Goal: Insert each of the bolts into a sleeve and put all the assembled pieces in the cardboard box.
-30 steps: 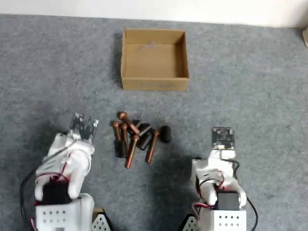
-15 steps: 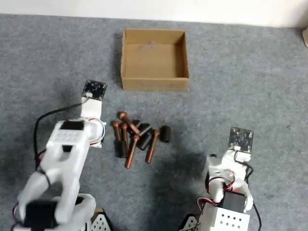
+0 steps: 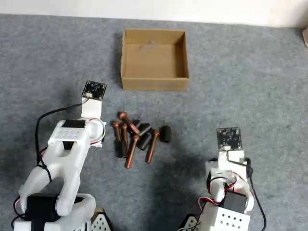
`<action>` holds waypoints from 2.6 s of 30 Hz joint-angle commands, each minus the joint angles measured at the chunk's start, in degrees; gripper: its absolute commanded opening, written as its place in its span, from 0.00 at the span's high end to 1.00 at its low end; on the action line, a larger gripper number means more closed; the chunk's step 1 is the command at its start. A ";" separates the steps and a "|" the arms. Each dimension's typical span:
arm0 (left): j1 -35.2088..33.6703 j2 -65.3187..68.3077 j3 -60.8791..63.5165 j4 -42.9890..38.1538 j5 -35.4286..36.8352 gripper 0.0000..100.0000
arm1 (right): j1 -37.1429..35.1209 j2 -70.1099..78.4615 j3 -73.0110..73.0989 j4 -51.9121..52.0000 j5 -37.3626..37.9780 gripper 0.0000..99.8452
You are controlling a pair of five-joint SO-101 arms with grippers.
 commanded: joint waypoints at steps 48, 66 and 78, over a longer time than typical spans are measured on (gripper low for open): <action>-3.03 0.13 -2.68 -0.79 0.53 0.99 | -45.32 108.88 -75.74 10.42 -37.89 0.67; -2.59 0.66 -2.68 -1.05 0.44 0.99 | -49.63 111.25 -78.02 -2.33 -33.49 0.67; -2.68 0.66 -2.68 -1.05 0.44 0.99 | -41.19 111.34 -76.79 -7.34 -40.18 0.67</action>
